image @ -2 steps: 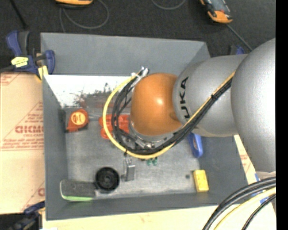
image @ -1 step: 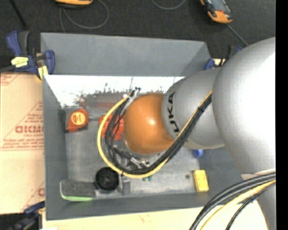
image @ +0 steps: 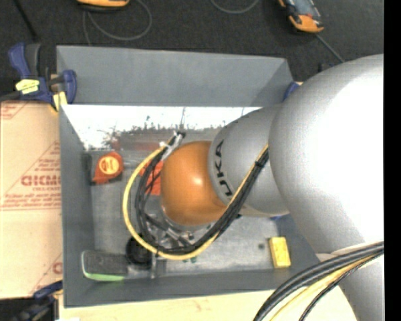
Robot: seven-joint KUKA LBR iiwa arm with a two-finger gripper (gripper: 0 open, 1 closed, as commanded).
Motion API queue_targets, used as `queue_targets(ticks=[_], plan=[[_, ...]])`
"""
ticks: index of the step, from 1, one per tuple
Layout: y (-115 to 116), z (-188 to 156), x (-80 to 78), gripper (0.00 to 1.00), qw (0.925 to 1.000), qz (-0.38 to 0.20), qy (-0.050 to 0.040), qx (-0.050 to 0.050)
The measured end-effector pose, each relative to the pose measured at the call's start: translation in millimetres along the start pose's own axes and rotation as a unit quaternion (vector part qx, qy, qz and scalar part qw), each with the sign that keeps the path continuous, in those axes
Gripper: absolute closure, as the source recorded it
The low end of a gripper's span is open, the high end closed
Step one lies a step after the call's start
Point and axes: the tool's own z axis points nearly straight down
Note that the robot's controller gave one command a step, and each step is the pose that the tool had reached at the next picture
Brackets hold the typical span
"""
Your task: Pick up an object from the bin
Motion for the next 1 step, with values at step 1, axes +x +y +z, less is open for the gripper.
queue_targets(ticks=[1], plan=[[0.0, 0.0, 0.0, 1.00, 1.0000, 0.000, 0.0000, 0.000]])
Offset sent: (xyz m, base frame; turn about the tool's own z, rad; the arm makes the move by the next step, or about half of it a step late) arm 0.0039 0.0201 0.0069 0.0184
